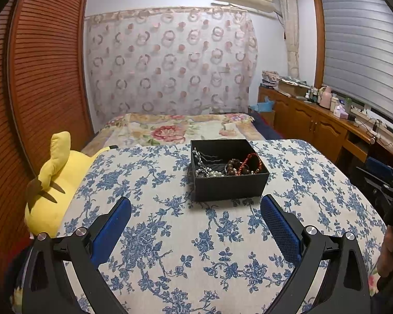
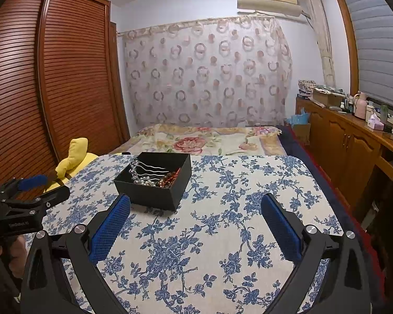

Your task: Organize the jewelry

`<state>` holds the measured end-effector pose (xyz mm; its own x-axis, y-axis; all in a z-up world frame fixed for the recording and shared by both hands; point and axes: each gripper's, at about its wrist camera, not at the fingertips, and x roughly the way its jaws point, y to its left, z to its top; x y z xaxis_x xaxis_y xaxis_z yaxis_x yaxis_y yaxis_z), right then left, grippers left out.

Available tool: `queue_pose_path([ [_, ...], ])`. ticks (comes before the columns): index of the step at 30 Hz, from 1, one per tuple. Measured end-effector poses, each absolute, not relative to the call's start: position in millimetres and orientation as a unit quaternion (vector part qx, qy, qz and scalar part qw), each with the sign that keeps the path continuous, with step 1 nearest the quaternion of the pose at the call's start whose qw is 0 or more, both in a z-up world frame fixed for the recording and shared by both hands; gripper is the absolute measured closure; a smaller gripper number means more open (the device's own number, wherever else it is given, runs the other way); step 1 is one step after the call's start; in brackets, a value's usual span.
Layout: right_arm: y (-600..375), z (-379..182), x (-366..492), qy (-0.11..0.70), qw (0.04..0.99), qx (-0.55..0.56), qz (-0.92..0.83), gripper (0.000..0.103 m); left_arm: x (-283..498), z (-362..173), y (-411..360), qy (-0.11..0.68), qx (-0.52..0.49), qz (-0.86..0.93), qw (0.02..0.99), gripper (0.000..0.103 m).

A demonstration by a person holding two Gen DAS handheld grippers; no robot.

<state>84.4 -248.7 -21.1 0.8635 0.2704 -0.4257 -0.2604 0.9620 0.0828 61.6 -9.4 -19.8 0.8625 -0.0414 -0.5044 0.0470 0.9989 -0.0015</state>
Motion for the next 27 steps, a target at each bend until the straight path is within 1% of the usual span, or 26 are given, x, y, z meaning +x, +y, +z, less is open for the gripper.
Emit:
queue_pose_path([
  [27,-249.4,-22.8,84.0,0.224,0.965,0.012,0.137,0.003,58.2,-14.3,-7.8,0.256,0.003,-0.023,0.967,0.008],
])
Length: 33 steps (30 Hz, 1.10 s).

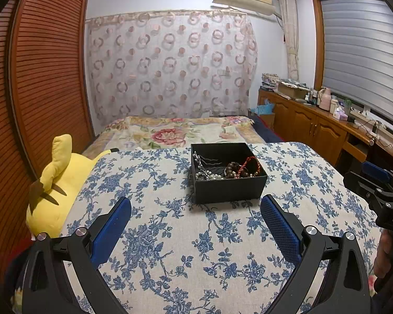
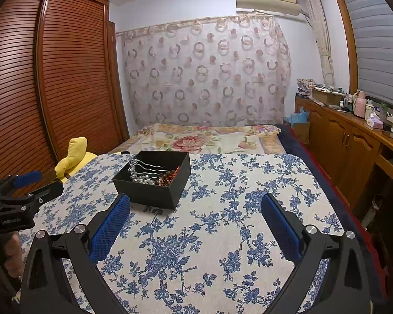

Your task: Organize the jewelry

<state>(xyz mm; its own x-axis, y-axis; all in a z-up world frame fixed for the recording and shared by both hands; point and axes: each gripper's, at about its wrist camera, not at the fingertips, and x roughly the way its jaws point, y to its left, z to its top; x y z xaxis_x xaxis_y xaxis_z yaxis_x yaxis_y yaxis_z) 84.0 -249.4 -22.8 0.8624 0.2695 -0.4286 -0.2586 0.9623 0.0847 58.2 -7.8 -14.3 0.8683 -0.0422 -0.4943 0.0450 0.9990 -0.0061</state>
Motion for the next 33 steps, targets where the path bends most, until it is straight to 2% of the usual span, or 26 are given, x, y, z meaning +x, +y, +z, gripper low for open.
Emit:
queue_pose_path([
  [33,-250.3,-24.6,82.7,0.223,0.965,0.013,0.136,0.003,54.0,-6.2,-11.4,0.252,0.005,-0.024,0.967,0.008],
])
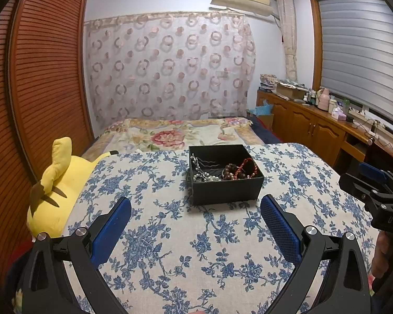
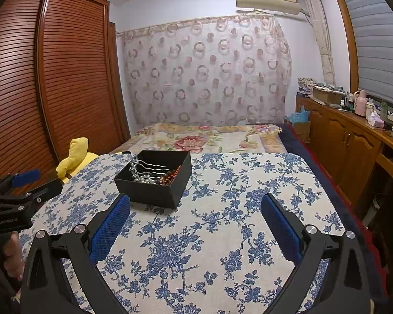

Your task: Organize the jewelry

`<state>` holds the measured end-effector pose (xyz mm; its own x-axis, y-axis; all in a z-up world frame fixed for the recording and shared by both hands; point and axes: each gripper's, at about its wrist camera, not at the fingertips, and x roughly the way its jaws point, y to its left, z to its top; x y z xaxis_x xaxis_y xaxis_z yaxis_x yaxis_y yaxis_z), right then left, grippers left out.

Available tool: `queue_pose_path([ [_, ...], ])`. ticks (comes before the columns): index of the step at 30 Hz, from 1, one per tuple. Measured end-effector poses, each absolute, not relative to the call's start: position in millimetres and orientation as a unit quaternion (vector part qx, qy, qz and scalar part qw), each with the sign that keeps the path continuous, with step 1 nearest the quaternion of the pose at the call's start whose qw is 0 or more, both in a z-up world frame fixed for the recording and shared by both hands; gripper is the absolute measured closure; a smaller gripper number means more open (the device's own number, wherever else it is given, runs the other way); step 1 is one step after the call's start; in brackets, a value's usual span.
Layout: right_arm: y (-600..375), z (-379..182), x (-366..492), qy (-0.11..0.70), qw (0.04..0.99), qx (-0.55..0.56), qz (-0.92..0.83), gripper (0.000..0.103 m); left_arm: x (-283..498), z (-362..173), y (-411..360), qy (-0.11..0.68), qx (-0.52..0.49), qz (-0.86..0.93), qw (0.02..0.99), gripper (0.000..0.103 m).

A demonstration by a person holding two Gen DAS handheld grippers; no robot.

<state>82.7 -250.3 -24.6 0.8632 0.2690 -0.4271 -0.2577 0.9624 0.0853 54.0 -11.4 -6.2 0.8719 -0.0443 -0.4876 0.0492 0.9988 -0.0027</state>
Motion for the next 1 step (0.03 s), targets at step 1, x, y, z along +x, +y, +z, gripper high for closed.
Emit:
queue_pose_path([
  [1,-250.3,-24.8,82.9,0.224,0.965,0.013,0.137,0.003,53.8,-6.3,-11.9,0.252,0.004,-0.024,0.967,0.008],
])
